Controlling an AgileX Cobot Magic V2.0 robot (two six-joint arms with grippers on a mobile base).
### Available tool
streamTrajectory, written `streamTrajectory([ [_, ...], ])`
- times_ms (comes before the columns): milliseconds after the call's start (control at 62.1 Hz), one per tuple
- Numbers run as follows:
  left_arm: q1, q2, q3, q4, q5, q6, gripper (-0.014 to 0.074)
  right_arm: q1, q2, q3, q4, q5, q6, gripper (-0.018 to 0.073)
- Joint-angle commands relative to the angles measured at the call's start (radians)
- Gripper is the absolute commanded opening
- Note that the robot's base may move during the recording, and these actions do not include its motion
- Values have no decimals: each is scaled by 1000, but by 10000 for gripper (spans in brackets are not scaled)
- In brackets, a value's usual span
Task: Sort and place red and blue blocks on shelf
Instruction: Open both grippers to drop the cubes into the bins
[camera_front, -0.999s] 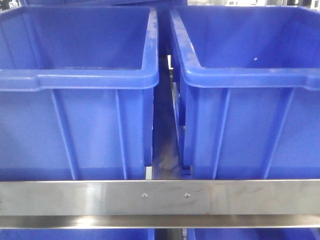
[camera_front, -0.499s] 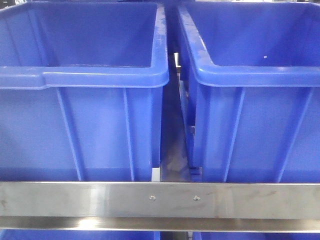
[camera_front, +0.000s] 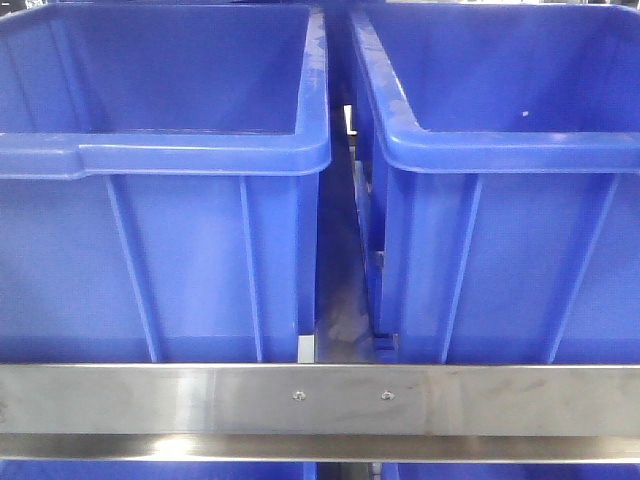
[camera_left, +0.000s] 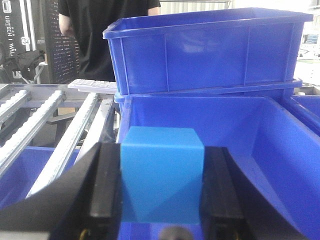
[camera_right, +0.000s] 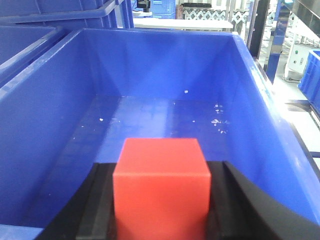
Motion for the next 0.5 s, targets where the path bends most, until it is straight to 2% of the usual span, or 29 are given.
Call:
streamTrajectory([
  [0,2,11,-30,-1,-83,-2,123,-6,3,-29,-7,-97,0,52],
  [370,2,11,-30,-7,-83,-2,123,-5,4,-35,-8,-101,0,52],
  [483,-24,48,-48,-7,-48,-8,123,19,33,-102,-41,-21,0,52],
])
